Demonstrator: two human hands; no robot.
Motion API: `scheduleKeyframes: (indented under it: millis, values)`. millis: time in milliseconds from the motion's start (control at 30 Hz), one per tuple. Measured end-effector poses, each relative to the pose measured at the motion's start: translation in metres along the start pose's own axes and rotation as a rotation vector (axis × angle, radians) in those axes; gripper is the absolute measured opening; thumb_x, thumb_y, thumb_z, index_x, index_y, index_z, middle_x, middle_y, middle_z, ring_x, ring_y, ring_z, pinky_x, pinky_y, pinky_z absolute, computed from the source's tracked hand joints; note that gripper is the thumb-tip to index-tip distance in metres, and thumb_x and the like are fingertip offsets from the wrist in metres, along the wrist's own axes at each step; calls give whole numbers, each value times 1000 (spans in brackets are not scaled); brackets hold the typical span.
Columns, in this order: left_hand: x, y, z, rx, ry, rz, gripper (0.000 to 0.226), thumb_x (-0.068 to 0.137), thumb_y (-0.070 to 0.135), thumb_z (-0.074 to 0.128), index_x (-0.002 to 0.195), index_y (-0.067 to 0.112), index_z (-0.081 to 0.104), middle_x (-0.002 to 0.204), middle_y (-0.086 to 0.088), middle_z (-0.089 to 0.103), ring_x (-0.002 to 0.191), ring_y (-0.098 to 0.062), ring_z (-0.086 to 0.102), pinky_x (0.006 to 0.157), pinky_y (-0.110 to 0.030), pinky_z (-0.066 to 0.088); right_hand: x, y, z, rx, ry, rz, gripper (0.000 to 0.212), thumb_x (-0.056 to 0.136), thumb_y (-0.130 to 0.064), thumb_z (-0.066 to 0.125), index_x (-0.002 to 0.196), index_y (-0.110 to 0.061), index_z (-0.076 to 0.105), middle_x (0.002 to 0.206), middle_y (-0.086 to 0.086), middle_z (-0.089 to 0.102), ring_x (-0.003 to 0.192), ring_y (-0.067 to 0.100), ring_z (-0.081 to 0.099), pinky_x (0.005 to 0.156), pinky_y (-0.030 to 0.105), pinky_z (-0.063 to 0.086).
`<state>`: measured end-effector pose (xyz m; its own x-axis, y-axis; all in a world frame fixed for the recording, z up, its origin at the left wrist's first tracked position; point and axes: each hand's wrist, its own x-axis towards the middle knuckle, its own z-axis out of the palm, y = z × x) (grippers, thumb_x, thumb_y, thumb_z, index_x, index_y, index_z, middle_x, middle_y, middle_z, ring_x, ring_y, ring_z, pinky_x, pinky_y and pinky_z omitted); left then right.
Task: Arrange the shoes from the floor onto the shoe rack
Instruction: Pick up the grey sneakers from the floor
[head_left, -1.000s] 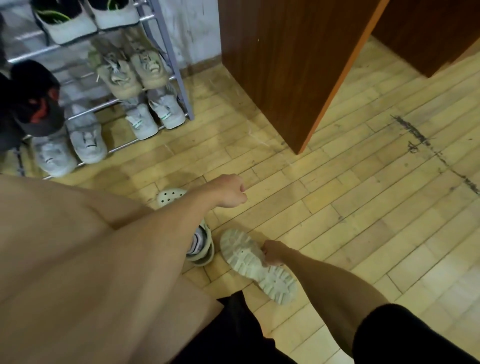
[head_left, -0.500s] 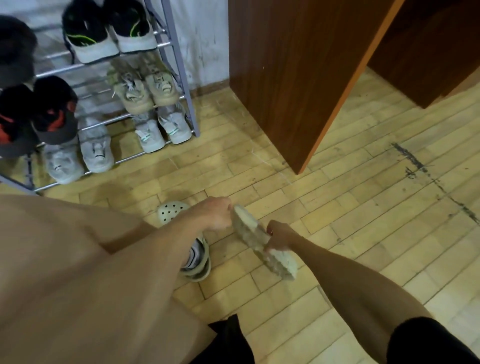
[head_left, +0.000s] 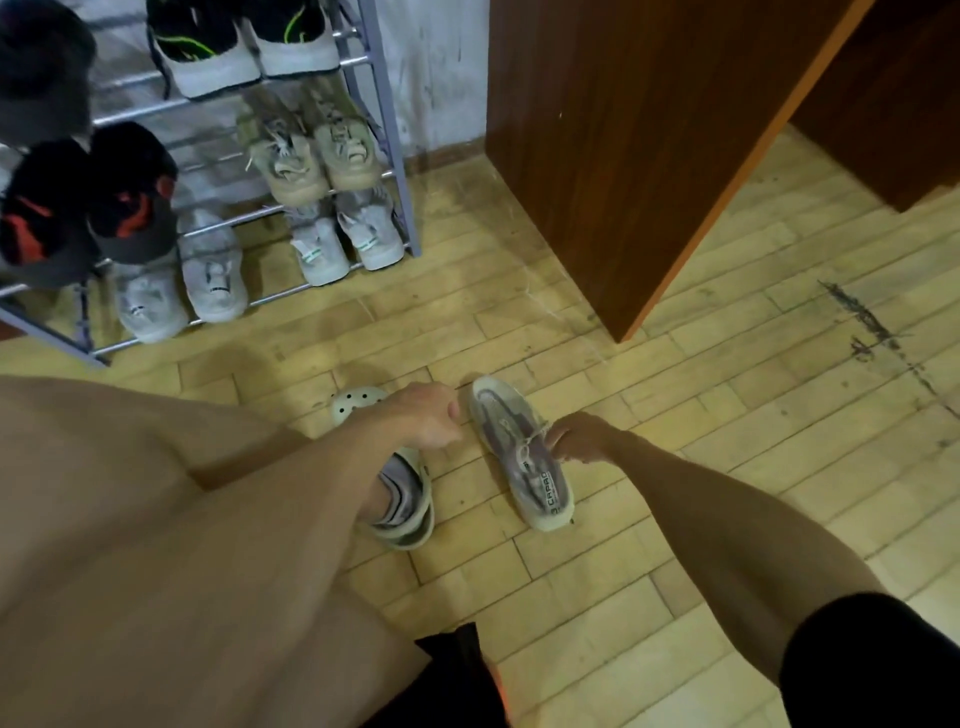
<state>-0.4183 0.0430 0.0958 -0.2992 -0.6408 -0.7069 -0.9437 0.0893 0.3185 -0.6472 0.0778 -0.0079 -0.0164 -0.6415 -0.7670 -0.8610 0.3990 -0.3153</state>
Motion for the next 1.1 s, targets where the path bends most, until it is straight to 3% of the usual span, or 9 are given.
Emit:
scheduleKeyframes:
  millis: [67, 200, 300, 400, 500, 567, 733, 867, 1100]
  values:
    - [1, -1, 1, 0, -15, 1, 9, 85, 25, 57, 93, 26, 54, 95, 1, 47, 83, -19, 47, 75, -30, 40, -1, 2, 3, -58, 31, 29, 39, 93, -20, 57, 128, -5, 60, 133, 12, 57, 122, 26, 54, 96, 33, 46]
    - [4, -5, 2, 11, -21, -27, 25, 86, 28, 57, 109, 22, 61, 103, -1, 55, 98, -20, 56, 92, -35, 49, 6, 10, 30, 1, -30, 109, 63, 87, -38, 66, 136, -2, 49, 135, 12, 54, 119, 27, 54, 95, 33, 46]
    - [7, -7, 5, 47, -27, -4, 10, 83, 24, 55, 91, 25, 50, 95, -1, 50, 84, -19, 48, 77, -32, 44, 15, 11, 55, 37, -32, 113, 72, 78, -38, 73, 136, -6, 44, 130, 12, 55, 112, 26, 55, 91, 31, 50]
    - [9, -12, 8, 60, -23, -6, 12, 83, 25, 55, 89, 29, 44, 94, 0, 42, 81, -18, 41, 73, -31, 36, 22, 9, 66, 75, -20, 180, 80, 72, -29, 74, 139, -9, 35, 134, 17, 46, 116, 33, 53, 86, 36, 54]
    - [6, -16, 6, 45, -22, -23, 13, 82, 27, 55, 87, 30, 43, 94, 2, 40, 82, -17, 38, 74, -31, 34, 12, -7, 52, 170, -109, 222, 66, 75, -11, 74, 133, -3, 44, 129, 21, 54, 107, 35, 62, 71, 38, 59]
    - [4, -15, 4, 49, -17, -22, 14, 81, 27, 55, 87, 30, 43, 94, 2, 39, 82, -18, 38, 73, -31, 34, 8, -14, 42, 187, -125, 210, 56, 75, -5, 75, 126, 4, 51, 121, 23, 61, 104, 38, 65, 74, 42, 60]
    - [-13, -3, -2, 194, -6, 11, 14, 83, 30, 54, 91, 19, 56, 99, 3, 56, 85, -19, 54, 78, -33, 49, -9, -37, 7, 226, -81, 103, 57, 70, -6, 82, 120, 9, 59, 113, 27, 66, 97, 39, 68, 76, 48, 60]
    - [-39, 5, -21, 389, 28, 10, 32, 88, 31, 53, 115, 15, 60, 113, -2, 58, 97, -22, 58, 76, -34, 50, -37, -70, -36, 332, 19, -20, 55, 72, -6, 81, 119, 4, 55, 118, 18, 61, 105, 36, 65, 81, 49, 59]
    - [-89, -7, -100, 393, 214, -23, 42, 89, 39, 49, 116, 11, 64, 105, -4, 65, 97, -24, 62, 79, -36, 51, -91, -163, -112, 353, 154, -312, 33, 74, -7, 80, 100, -3, 60, 97, 9, 61, 90, 27, 61, 67, 41, 60]
